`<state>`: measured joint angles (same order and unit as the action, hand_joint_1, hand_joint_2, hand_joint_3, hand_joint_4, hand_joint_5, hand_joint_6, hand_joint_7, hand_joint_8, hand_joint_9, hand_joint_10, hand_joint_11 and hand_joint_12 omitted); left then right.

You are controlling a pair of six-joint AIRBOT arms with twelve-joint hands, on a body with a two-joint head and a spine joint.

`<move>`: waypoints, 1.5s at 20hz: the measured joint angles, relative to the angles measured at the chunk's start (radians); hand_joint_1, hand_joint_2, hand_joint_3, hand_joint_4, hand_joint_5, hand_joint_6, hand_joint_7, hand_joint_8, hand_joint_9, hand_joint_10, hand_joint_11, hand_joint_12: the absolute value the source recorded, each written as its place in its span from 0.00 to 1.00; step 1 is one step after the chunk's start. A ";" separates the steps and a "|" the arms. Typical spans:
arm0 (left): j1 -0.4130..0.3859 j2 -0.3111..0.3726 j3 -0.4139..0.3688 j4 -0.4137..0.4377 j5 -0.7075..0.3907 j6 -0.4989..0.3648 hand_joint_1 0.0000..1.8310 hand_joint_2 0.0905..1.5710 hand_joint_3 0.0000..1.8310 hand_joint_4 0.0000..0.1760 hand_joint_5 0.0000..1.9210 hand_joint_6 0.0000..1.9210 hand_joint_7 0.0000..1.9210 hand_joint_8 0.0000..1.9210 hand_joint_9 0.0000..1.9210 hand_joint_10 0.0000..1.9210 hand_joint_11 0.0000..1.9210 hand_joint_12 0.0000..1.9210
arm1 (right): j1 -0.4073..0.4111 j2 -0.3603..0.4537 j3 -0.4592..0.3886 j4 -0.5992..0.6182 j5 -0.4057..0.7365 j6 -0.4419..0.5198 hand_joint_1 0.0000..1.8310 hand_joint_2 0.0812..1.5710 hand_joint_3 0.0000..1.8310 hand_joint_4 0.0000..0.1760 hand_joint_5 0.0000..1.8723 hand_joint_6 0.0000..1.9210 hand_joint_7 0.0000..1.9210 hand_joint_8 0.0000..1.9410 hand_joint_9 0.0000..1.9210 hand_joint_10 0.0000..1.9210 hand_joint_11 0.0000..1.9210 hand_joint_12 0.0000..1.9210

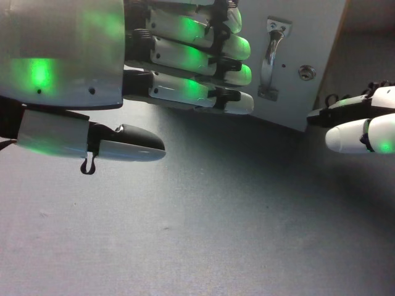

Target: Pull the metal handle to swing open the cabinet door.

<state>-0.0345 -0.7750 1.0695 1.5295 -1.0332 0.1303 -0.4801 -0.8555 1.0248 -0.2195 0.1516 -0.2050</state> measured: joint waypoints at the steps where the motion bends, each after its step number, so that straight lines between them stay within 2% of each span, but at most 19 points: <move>1: 0.000 0.000 0.000 0.000 0.000 0.000 0.00 1.00 0.01 0.00 0.21 0.00 0.22 0.00 0.21 0.00 0.00 0.48 | 0.000 0.000 0.011 -0.023 0.000 0.000 0.00 1.00 0.01 0.00 0.13 0.00 0.15 0.00 0.14 0.00 0.00 0.36; 6: 0.000 0.000 0.000 0.000 0.000 0.000 0.00 0.99 0.01 0.00 0.21 0.00 0.23 0.00 0.21 0.00 0.01 0.47 | 0.000 -0.005 0.067 -0.173 0.029 0.000 0.00 1.00 0.01 0.00 0.14 0.00 0.15 0.00 0.14 0.00 0.00 0.37; 9: 0.000 0.000 0.000 0.000 -0.001 0.000 0.00 1.00 0.01 0.00 0.21 0.00 0.23 0.00 0.21 0.00 0.01 0.47 | 0.000 -0.021 0.100 -0.203 0.061 0.001 0.00 1.00 0.02 0.00 0.14 0.00 0.15 0.00 0.14 0.00 0.00 0.38; 12: 0.000 0.000 0.000 0.000 0.000 0.000 0.00 1.00 0.00 0.00 0.22 0.00 0.23 0.00 0.22 0.00 0.01 0.47 | 0.004 -0.063 0.176 -0.292 0.106 0.002 0.00 1.00 0.02 0.00 0.14 0.00 0.15 0.00 0.14 0.00 0.00 0.38; 16: 0.000 0.000 0.000 0.000 0.000 0.000 0.00 1.00 0.00 0.00 0.22 0.00 0.24 0.00 0.22 0.00 0.01 0.47 | 0.016 -0.092 0.237 -0.308 0.137 0.002 0.00 1.00 0.02 0.00 0.12 0.00 0.14 0.00 0.13 0.00 0.00 0.37; 20: 0.000 0.000 0.000 0.000 0.000 0.000 0.00 1.00 0.01 0.00 0.21 0.00 0.24 0.00 0.22 0.00 0.01 0.47 | 0.023 -0.106 0.250 -0.266 0.129 0.002 0.00 1.00 0.02 0.00 0.13 0.00 0.14 0.00 0.13 0.00 0.00 0.37; 26: 0.000 0.000 0.000 0.000 0.000 0.000 0.00 1.00 0.01 0.00 0.22 0.00 0.24 0.00 0.22 0.00 0.01 0.47 | 0.056 -0.152 0.287 -0.035 0.140 0.000 0.00 1.00 0.02 0.00 0.14 0.00 0.15 0.00 0.13 0.00 0.00 0.38; 30: 0.000 0.000 0.000 0.000 0.000 0.000 0.00 1.00 0.01 0.00 0.22 0.00 0.24 0.00 0.22 0.00 0.01 0.47 | 0.084 -0.163 0.297 0.019 0.143 0.054 0.00 1.00 0.02 0.00 0.14 0.00 0.15 0.00 0.14 0.00 0.00 0.39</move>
<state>-0.0345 -0.7750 1.0695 1.5299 -1.0328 0.1303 -0.3958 -1.0180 1.3220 -0.2001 0.2951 -0.1513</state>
